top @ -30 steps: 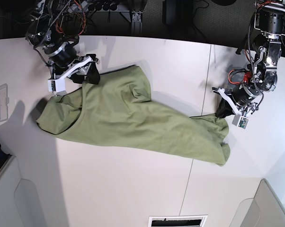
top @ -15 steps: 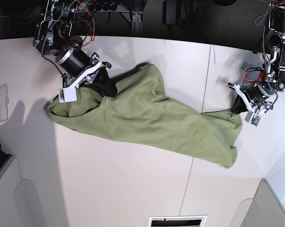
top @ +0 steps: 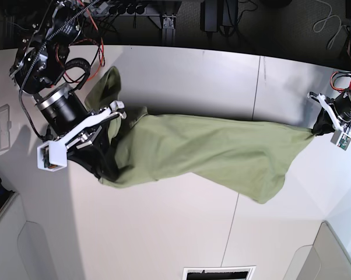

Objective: Layout the t-shirt on the table in an organized manner, then fold the t-shirt properly
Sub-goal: 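Drag the shirt apart with both grippers to spread it, then swing the held shirt ends with both grippers to straighten it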

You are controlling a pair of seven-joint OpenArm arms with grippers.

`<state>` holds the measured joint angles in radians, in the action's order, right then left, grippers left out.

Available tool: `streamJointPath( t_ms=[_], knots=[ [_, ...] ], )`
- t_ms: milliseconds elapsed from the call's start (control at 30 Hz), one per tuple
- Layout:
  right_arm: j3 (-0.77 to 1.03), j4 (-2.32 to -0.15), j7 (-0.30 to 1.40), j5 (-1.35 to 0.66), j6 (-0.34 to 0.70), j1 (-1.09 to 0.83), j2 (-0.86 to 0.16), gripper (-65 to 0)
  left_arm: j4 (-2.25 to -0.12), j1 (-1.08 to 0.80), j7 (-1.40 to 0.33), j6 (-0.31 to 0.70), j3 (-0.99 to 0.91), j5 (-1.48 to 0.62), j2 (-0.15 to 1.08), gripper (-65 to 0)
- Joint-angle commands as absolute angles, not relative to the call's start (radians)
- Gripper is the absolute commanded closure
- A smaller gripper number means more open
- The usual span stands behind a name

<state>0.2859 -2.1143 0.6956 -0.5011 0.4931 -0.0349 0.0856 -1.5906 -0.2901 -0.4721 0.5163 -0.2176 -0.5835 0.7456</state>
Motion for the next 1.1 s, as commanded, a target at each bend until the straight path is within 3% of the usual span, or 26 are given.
streamJointPath(
  t_ms=[0, 300, 700, 967, 1067],
  knots=[
    [0.287, -2.114, 0.655, -0.479, 0.467, 0.003, 0.085, 0.0, -1.603, -0.283, -0.456, 0.513, -0.229, -0.588, 0.767, 0.0],
    [0.288, -2.011, 0.641, -0.358, 0.426, 0.076, 0.082, 0.0, -1.603, -0.205, -0.418, 0.5, -0.229, -0.588, 0.767, 0.0],
    [0.343, -2.008, 0.628, -0.321, 0.419, 0.077, 0.076, 0.0, -1.603, 0.107, -0.415, 0.483, -0.208, -0.64, 0.768, 0.0],
    [0.452, -1.999, 0.631, -0.32, 0.41, 0.068, 0.027, 0.0, -1.602, 0.4, -0.39, 0.482, 0.094, -0.6, 0.748, 0.0],
    [0.511, -1.981, 0.636, -0.313, 0.396, 0.07, 0.027, 0.0, -1.562, 0.488, -0.362, 0.439, 0.227, -0.525, 0.701, 0.0]
  ],
)
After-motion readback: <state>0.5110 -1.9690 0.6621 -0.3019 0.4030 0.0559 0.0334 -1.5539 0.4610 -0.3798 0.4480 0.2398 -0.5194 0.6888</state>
